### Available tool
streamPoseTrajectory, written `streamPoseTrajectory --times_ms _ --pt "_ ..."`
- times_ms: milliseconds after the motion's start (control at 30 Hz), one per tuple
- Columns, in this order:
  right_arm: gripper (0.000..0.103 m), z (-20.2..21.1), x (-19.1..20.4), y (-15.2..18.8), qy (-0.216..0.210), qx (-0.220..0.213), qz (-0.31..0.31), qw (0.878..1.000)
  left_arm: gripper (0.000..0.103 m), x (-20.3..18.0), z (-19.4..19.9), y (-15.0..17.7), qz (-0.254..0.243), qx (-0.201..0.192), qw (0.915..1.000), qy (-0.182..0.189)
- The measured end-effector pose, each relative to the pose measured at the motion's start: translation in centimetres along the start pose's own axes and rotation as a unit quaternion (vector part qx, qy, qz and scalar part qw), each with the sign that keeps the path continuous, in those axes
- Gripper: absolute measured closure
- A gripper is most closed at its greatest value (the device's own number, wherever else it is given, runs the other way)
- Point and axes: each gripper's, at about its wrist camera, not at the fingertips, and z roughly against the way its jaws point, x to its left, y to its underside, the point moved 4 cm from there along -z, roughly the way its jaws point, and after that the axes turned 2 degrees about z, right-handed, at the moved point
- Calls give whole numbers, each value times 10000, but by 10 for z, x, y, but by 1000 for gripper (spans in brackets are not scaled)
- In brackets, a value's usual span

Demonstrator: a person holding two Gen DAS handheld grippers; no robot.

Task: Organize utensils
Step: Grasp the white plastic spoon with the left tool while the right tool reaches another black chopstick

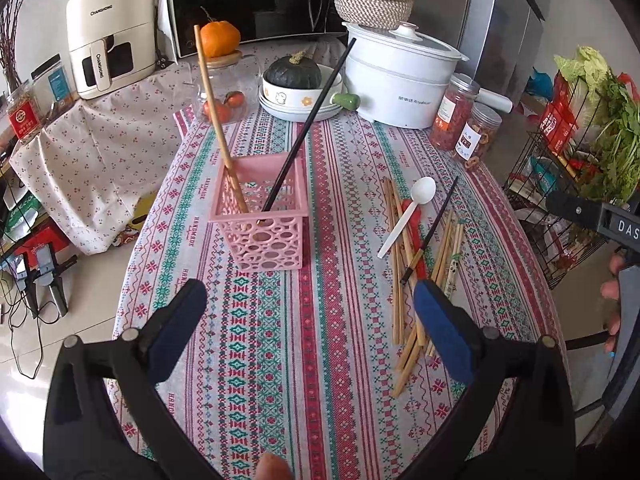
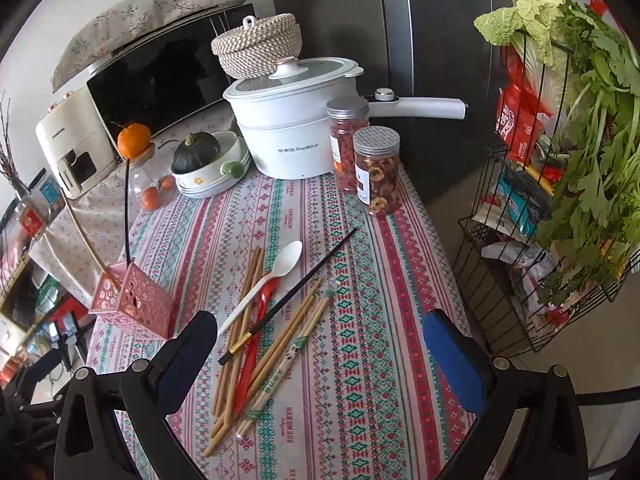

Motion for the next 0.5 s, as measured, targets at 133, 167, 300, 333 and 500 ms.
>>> streamPoseTrajectory --times_ms 133,167,300,333,500 --pt "0 -9 -27 4 206 159 -218 9994 0 -36 -13 -10 -434 60 9990 -56" --pt "0 -12 -33 5 263 201 -244 9992 0 -44 -18 -13 -519 134 9985 -80" --pt "0 -27 -52 9 320 464 -397 9976 0 -74 -44 -29 -835 397 9956 -170" --pt "0 -31 -57 11 328 564 -436 9969 0 -81 -50 -31 -906 493 9945 -164" --pt "0 -44 -82 12 528 744 -531 9944 0 -102 -84 -49 -1010 776 9917 -158"
